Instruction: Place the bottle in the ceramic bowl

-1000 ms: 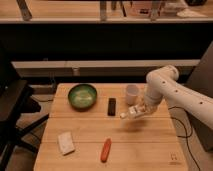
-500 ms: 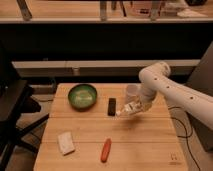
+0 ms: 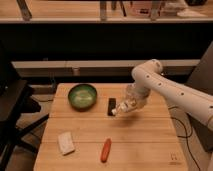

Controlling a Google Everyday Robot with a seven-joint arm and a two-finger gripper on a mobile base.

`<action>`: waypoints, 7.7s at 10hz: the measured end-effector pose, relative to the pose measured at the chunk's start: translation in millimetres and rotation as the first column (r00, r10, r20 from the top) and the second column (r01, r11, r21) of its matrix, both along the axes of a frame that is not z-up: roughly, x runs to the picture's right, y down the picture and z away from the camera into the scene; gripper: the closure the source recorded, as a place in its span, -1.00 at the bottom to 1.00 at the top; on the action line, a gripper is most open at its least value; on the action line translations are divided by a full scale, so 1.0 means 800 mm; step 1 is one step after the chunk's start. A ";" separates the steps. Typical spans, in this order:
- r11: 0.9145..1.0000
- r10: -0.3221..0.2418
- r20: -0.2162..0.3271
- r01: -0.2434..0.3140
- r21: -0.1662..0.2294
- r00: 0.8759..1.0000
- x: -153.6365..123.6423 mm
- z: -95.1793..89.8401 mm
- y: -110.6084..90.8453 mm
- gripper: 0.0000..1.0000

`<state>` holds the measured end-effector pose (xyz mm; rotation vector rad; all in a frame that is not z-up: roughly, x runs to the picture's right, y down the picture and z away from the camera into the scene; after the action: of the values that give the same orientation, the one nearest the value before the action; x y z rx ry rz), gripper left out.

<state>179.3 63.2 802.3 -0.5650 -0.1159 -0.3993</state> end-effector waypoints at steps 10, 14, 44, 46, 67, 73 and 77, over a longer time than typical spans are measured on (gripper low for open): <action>0.998 -0.068 0.010 0.068 0.010 0.998 -0.073 0.027 -0.033 0.97; 0.995 -0.096 0.021 0.095 0.022 0.995 -0.102 0.036 -0.048 0.97; 0.958 -0.269 0.056 0.262 0.118 0.961 -0.270 0.080 -0.111 0.97; 0.956 -0.273 0.054 0.265 0.126 0.961 -0.275 0.082 -0.114 0.97; 0.949 -0.268 0.004 0.264 0.170 0.963 -0.280 0.098 -0.125 0.97; 0.947 -0.272 -0.010 0.269 0.178 0.962 -0.279 0.102 -0.123 0.78; 0.945 -0.274 -0.017 0.273 0.182 0.961 -0.280 0.103 -0.123 0.46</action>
<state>-44.4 -35.0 884.8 -0.3977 -0.0076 -0.6764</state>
